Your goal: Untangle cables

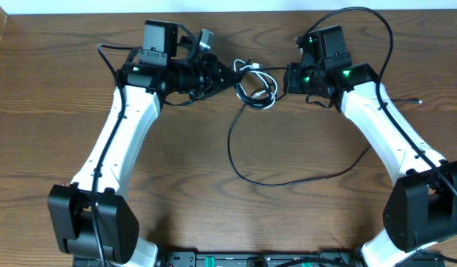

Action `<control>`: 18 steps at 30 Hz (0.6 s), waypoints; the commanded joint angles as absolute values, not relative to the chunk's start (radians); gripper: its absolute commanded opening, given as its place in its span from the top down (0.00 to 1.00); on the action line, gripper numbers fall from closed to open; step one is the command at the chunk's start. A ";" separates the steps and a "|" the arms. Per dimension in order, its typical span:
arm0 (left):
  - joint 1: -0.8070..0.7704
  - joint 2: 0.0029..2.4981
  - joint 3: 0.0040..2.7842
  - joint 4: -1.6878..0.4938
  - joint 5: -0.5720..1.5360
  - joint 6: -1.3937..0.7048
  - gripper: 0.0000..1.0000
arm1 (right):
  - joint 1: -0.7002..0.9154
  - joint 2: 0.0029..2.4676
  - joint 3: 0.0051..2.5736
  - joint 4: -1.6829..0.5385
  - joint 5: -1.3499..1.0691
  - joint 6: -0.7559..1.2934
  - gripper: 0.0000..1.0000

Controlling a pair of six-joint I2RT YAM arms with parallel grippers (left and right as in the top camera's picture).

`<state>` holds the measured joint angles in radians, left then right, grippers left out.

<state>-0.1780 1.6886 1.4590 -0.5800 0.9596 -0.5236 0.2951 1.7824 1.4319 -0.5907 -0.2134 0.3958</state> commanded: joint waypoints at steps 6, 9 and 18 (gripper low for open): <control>-0.134 1.670 1.477 -0.704 0.733 -0.445 0.93 | 0.191 1.803 1.436 -0.669 0.011 0.537 0.98; -0.134 1.670 1.477 -0.767 0.574 -0.445 0.93 | 0.151 1.803 1.436 -0.701 0.017 0.538 0.98; -0.134 1.670 1.477 -0.807 0.406 -0.438 0.92 | 0.011 1.803 1.436 -0.769 0.012 0.508 0.98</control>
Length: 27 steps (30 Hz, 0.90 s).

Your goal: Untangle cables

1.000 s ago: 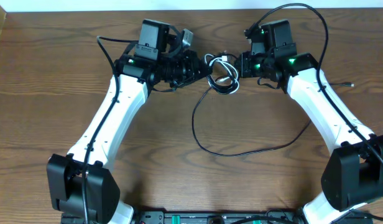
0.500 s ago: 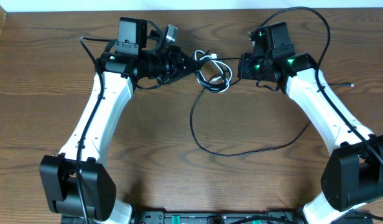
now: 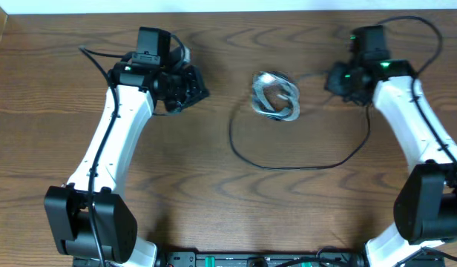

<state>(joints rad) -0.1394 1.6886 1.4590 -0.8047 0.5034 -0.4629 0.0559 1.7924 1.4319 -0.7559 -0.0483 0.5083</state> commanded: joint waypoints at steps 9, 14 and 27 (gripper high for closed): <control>-0.134 1.670 1.477 -0.807 0.406 -0.438 0.93 | -0.035 1.803 1.436 -0.778 -0.064 0.428 0.98; -0.143 1.670 1.477 -0.807 0.406 -0.438 0.92 | -0.022 1.803 1.436 -0.764 -0.213 0.307 0.95; -0.272 1.743 1.477 -0.636 0.406 -0.439 0.92 | -0.021 1.764 1.453 -0.776 -0.555 0.128 0.92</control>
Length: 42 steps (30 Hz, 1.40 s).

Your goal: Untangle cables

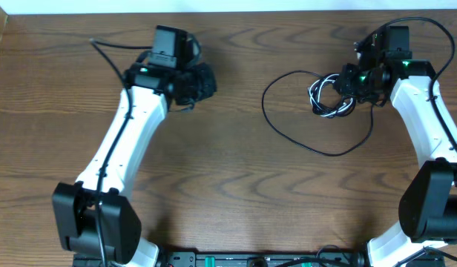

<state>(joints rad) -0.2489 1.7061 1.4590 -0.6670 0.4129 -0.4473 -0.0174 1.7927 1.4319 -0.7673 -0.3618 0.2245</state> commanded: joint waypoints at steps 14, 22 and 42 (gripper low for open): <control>-0.307 1.806 1.477 -0.517 0.434 -0.468 0.73 | 0.001 1.456 1.485 -0.837 -0.691 0.163 0.99; -0.371 1.858 1.477 -0.430 0.555 -0.468 0.59 | 0.008 1.465 1.484 -0.884 -0.680 0.179 0.99; -0.466 1.957 1.477 -0.273 0.588 -0.585 0.47 | 0.035 1.500 1.484 -0.892 -0.668 0.179 0.99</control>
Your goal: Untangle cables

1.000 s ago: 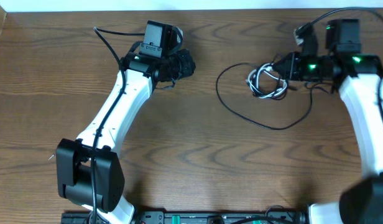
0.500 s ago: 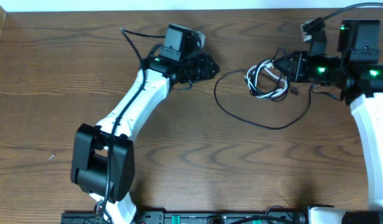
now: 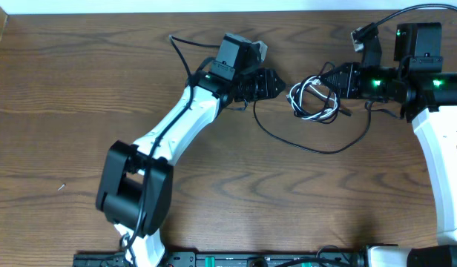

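Observation:
A tangled bundle of black and white cables [image 3: 311, 101] lies at the back right of the wooden table. From it a long black cable [image 3: 317, 150] loops toward the front and back up on both sides. My right gripper [image 3: 331, 78] points left, shut on the bundle's upper right part. The left gripper [image 3: 280, 84] reaches in from the left, its tip just short of the bundle's left edge. Its fingers are too dark to tell open from shut. The black loop's left end runs beneath the left gripper.
The table's far edge [image 3: 214, 12] runs close behind both grippers. My left arm [image 3: 176, 126] stretches diagonally across the table's middle. The arms' own black leads arc over the back left and back right. A tiny light speck [image 3: 61, 187] lies at the front left.
The left gripper has moved well to the right, from the back left to just beside the bundle. The right gripper and the bundle have shifted slightly left; the loop is narrower.
Both grippers first met at the bundle at the back centre. They then stood far apart with the bundle lying between them. After that the bundle was at the right, at the right gripper, the left gripper away. Now the left gripper has come over to it.

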Action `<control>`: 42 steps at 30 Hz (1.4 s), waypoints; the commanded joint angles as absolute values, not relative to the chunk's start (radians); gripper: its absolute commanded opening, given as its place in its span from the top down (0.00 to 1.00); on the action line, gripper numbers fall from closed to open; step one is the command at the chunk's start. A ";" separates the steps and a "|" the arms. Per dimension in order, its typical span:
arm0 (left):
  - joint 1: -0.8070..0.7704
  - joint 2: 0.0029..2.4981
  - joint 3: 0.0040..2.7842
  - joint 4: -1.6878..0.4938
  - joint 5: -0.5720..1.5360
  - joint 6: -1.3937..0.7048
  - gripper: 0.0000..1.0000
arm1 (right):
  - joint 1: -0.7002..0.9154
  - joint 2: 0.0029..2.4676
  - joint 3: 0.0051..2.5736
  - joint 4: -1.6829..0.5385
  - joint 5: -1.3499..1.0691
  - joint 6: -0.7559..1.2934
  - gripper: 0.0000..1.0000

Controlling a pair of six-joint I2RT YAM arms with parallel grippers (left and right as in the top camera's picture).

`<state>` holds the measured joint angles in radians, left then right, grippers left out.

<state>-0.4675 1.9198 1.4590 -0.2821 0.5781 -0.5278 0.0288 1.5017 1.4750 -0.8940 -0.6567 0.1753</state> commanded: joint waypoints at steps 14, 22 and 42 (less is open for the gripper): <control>-0.513 1.979 1.477 -0.213 0.570 -0.600 0.41 | 0.035 1.500 1.484 -0.902 -0.664 0.179 0.99; -0.523 1.988 1.477 -0.196 0.561 -0.601 0.41 | 0.035 1.500 1.484 -0.911 -0.664 0.179 0.99; -0.538 2.004 1.477 -0.144 0.557 -0.630 0.42 | 0.035 1.500 1.484 -0.922 -0.656 0.179 0.99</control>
